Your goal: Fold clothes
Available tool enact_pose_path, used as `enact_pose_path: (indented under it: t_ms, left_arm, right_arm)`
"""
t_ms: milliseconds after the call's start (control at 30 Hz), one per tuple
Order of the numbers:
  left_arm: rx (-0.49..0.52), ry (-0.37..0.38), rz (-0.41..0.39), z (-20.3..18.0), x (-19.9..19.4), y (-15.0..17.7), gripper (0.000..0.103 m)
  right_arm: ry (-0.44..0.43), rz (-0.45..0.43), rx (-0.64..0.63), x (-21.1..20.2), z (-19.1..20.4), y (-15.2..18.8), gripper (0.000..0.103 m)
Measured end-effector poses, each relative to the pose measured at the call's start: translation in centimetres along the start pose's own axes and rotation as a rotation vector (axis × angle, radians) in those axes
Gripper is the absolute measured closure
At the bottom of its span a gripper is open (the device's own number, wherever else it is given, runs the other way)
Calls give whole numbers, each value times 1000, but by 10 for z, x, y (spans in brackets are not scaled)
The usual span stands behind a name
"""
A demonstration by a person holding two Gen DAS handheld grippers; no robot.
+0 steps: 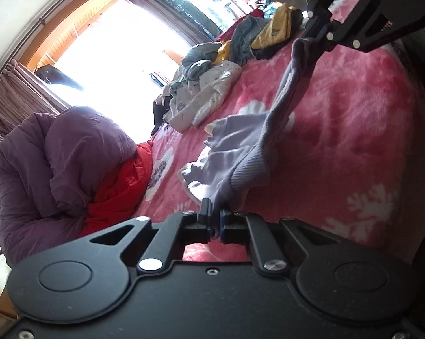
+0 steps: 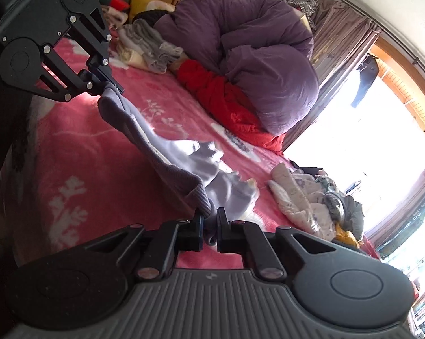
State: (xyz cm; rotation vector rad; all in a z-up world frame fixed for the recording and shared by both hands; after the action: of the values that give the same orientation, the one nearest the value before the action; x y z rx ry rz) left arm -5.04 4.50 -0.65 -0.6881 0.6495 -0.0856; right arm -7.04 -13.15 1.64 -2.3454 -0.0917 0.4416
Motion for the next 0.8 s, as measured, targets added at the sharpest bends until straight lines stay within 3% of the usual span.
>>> enact_pose_path:
  t_ms: [133, 400, 600, 800]
  left_arm:
    - [-120, 15, -31, 34, 15, -17, 99]
    - [-376, 57, -37, 91, 69, -32, 99]
    - [-520, 97, -37, 126, 119, -29, 99]
    - [-592, 139, -34, 148, 172, -20, 99]
  right_arm:
    - [19, -15, 41, 24, -30, -15, 93]
    - [-35, 24, 175, 101, -72, -21, 93]
    - [-75, 76, 254, 167, -86, -15, 93]
    - [-131, 144, 322, 227, -92, -1, 93]
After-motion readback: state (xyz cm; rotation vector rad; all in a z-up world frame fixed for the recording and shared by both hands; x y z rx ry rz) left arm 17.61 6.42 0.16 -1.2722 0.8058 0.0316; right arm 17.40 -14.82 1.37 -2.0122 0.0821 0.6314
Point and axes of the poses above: each gripper's, at about its wrist camera, not at the fingertips, and x roughly the way its jaws point, z to its left, y to its underside, the point moved 2 cm from there along x, roughly the way its jaws point, and after that the axes turned 12 degrees about y, right-handed, at the moved point
